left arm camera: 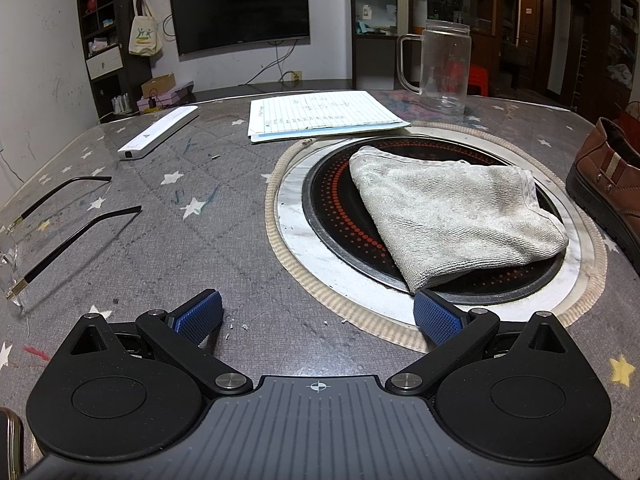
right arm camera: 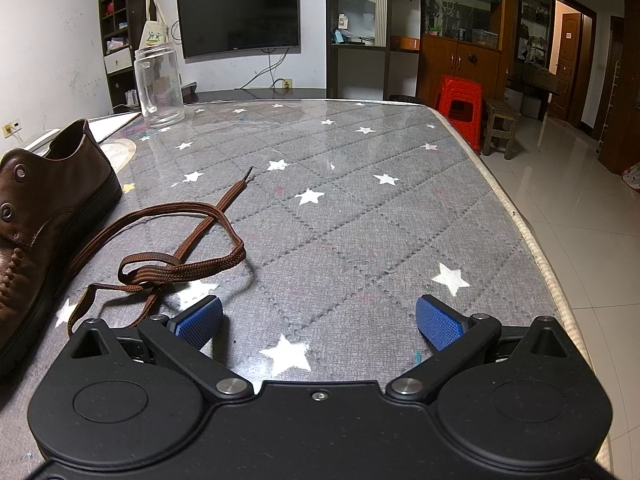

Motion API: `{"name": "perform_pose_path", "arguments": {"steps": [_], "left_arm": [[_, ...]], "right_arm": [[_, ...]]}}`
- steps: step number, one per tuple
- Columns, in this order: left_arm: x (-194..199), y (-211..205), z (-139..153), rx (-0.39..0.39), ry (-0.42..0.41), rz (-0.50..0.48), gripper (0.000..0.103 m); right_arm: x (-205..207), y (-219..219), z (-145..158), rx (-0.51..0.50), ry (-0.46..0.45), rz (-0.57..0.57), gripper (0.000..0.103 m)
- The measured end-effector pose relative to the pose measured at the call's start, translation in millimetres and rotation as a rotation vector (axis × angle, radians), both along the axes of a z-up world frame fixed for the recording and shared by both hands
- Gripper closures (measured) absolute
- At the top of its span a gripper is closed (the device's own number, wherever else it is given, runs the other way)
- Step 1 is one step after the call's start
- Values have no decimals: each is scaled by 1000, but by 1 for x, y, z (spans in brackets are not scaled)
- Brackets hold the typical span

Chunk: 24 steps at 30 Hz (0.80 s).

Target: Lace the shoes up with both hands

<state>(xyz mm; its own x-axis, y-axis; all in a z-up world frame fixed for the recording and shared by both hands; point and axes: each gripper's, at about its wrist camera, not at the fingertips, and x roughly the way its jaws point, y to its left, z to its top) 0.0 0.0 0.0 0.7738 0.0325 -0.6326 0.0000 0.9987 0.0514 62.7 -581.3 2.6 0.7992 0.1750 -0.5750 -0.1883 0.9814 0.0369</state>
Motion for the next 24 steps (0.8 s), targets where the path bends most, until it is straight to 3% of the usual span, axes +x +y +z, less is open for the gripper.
{"name": "perform_pose_path", "arguments": {"steps": [24], "left_arm": [[0, 2, -2, 5, 1, 1, 0]], "right_arm": [[0, 0, 0, 0, 1, 0, 0]]}}
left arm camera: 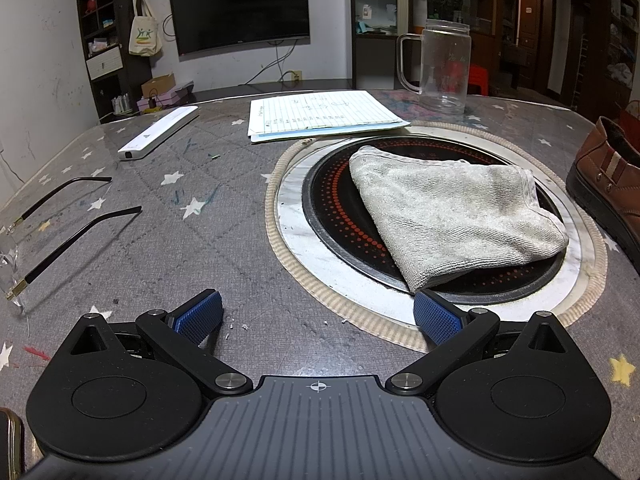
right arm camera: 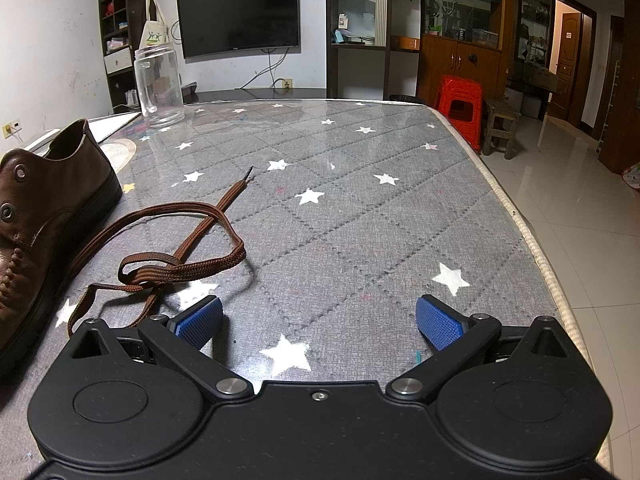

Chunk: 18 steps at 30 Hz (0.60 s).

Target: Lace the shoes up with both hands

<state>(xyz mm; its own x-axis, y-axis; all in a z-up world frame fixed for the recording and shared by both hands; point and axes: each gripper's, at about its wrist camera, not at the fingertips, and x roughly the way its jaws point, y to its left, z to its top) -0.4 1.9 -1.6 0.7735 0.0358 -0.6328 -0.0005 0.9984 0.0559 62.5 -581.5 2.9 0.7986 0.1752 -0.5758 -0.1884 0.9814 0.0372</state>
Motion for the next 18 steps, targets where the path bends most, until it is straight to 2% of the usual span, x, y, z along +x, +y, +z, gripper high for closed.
{"name": "perform_pose_path", "arguments": {"steps": [11, 18], "left_arm": [[-2, -15, 5, 9, 31, 90, 1], [-5, -35, 9, 22, 49, 89, 1]], "right_arm": [[0, 0, 0, 0, 0, 0, 0], [0, 0, 0, 0, 0, 0, 0]]}}
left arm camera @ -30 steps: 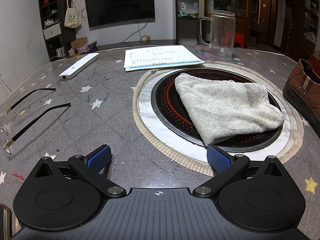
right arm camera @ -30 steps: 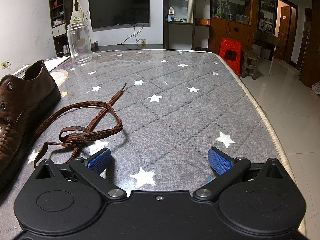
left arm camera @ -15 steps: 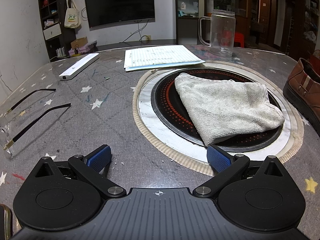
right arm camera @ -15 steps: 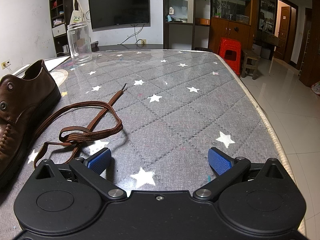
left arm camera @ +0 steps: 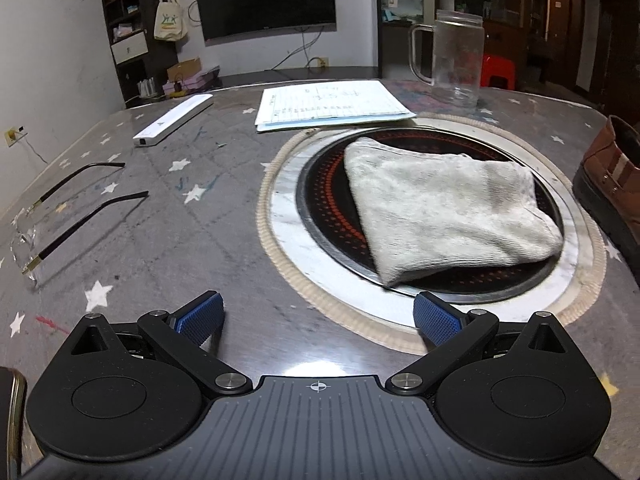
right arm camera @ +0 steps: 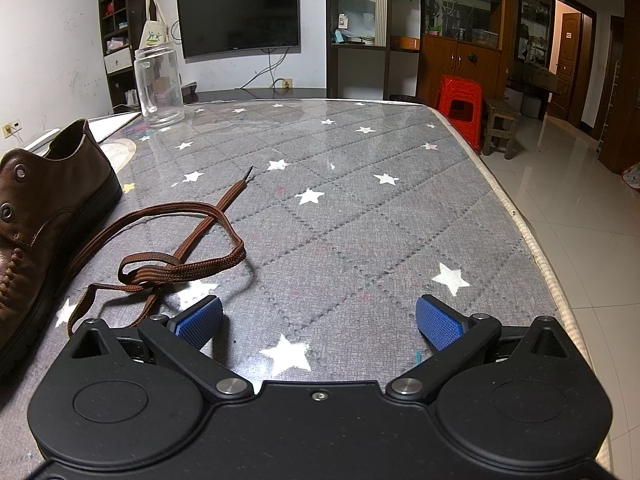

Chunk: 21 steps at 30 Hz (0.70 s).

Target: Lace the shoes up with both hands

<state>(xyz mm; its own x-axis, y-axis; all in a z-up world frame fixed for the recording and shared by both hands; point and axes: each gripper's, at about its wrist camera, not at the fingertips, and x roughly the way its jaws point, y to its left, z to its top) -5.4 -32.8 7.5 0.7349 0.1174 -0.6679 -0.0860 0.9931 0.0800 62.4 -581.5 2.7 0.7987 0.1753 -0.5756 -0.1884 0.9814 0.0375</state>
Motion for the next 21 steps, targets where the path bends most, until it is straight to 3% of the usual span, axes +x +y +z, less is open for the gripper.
{"name": "perform_pose_path", "arguments": {"steps": [14, 21], "left_arm": [[-11, -36, 24, 14, -40, -13, 1], [-15, -64, 41, 30, -61, -98, 1]], "right_arm": [[0, 0, 0, 0, 0, 0, 0], [0, 0, 0, -1, 0, 0, 0]]}}
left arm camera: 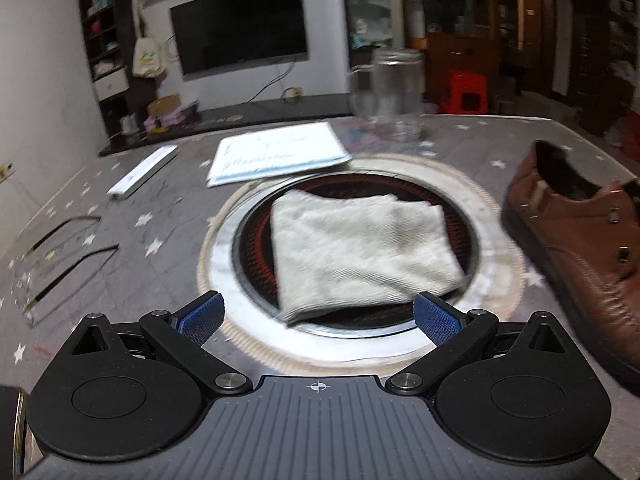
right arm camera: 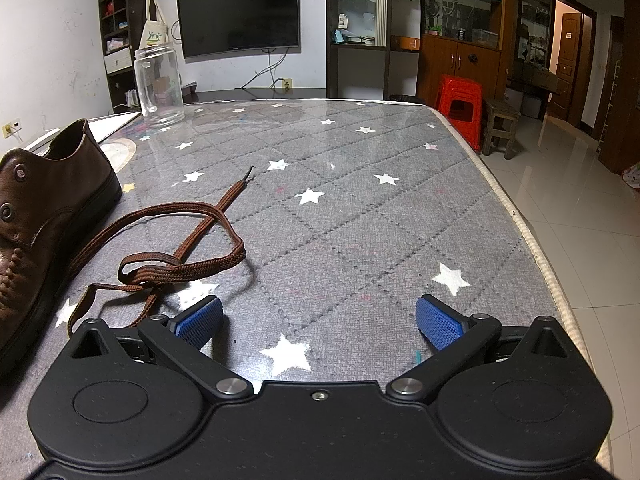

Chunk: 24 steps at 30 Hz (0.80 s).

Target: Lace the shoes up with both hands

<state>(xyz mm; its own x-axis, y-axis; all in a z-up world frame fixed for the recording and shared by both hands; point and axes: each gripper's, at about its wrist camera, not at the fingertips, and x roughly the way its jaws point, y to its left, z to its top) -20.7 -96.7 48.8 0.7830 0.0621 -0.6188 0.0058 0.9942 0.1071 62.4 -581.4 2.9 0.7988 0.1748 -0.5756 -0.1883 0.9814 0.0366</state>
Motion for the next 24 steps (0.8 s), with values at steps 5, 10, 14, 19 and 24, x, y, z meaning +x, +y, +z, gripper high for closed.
{"name": "perform_pose_path", "arguments": {"steps": [5, 10, 14, 19, 24], "left_arm": [[3, -16, 6, -8, 26, -25, 1], [3, -28, 13, -20, 22, -61, 1], [4, -34, 14, -16, 25, -77, 1], [4, -41, 15, -7, 24, -94, 1], [6, -49, 13, -2, 26, -112, 1]], "right_arm": [[0, 0, 0, 0, 0, 0, 0], [1, -1, 1, 0, -1, 0, 0], [-1, -2, 1, -1, -1, 2, 0], [0, -5, 4, -3, 1, 12, 6], [-1, -11, 16, -2, -17, 4, 13]]}}
